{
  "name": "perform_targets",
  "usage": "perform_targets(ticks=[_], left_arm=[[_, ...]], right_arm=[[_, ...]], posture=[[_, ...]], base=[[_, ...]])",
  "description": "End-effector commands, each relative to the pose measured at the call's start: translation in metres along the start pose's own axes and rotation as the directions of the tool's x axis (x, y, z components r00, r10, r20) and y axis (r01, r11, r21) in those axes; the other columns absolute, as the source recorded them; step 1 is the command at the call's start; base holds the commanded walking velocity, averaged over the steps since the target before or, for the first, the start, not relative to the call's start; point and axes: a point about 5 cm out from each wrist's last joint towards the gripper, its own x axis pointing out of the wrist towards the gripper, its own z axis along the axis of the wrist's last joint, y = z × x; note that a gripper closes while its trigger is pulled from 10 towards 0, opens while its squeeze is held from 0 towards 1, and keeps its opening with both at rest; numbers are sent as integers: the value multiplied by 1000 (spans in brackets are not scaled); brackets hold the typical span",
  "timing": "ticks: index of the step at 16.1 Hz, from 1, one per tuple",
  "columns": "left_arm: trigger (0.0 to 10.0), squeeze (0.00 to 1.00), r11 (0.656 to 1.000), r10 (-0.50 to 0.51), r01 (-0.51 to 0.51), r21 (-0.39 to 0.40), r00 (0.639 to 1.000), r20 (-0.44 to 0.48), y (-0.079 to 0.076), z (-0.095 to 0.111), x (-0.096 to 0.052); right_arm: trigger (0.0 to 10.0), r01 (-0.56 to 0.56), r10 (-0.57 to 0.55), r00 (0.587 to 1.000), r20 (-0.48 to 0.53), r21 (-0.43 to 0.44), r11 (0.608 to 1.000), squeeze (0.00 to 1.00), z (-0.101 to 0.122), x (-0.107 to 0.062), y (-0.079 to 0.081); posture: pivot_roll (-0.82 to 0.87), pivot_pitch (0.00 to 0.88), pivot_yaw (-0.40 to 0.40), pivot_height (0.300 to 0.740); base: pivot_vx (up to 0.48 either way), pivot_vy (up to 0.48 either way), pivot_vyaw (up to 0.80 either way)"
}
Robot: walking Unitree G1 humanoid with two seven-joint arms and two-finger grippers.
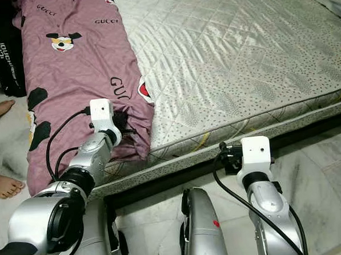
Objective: Clean up the room
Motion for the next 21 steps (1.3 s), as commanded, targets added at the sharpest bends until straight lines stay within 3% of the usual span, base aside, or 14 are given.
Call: perform_targets(ticks=[1,2,4,6,7,11,12,14,16,17,18,19,20,21], left_arm=[[0,0,1000,-4,5,13,1000,-28,-3,-4,0],[0,0,1000,-6,7,23,1000,-29,-4,-4,0],[0,0,988,-56,61,140,998,-34,-14,-5,1],[0,0,960,-138,147,237,989,-54,-31,-13,0],[0,0,930,-214,229,287,973,-81,-47,-23,-3],[0,0,837,-377,420,350,907,-185,-85,-57,-17],[0,0,829,-389,434,351,900,-196,-88,-60,-19],[0,0,726,-453,570,384,817,-356,-107,-94,-35],[0,0,597,-461,689,410,713,-527,-111,-125,-52],[0,0,555,-452,719,418,683,-575,-110,-134,-58],[0,0,525,-443,725,445,679,-585,-110,-137,-60],[2549,0,528,-444,712,463,696,-564,-111,-133,-57],[10000,0,542,-441,680,494,730,-521,-112,-124,-52],[10000,0,548,-438,654,522,756,-487,-111,-116,-47]], right_arm=[[10000,6,-6,1000,-6,-8,1000,0,-2,-1,0],[10000,6,-6,1000,-5,-8,1000,0,-2,0,0],[10000,4,-4,1000,-4,-8,1000,0,-2,1,0],[10000,2,-2,1000,-2,-8,1000,0,-2,1,0],[10000,0,0,1000,0,-7,1000,0,-1,2,1],[10000,-8,8,1000,4,-6,1000,0,-1,5,3],[10000,-9,9,1000,4,-6,1000,0,-1,5,3],[10000,-13,13,1000,10,-4,1000,0,0,8,4],[10000,-16,16,1000,15,-2,1000,0,1,10,6],[10000,-18,18,1000,17,-1,1000,0,1,11,7],[10000,-18,18,1000,18,1,1000,0,1,11,8],[10000,-19,18,1000,20,3,1000,0,1,11,8],[10000,-18,18,1000,22,4,1000,0,1,12,8],[10000,-18,18,1000,22,5,1000,0,1,13,9]], posture=[[-117,143,-13,585],[-116,143,-13,585],[-114,141,-14,585],[-113,139,-14,585],[-110,136,-14,585],[-101,127,-18,585],[-101,127,-18,585],[-100,120,-17,585],[-96,111,-12,585],[-95,109,-12,585],[-96,106,-10,585],[-96,106,-10,585],[-89,100,-8,585],[-86,99,-7,585]], base=[[0,0,0],[0,0,0],[0,0,0],[0,0,0],[0,0,0],[0,0,0],[0,0,0],[0,0,0],[0,0,0],[0,0,0],[0,0,0],[0,0,0],[0,0,0],[0,0,0]])
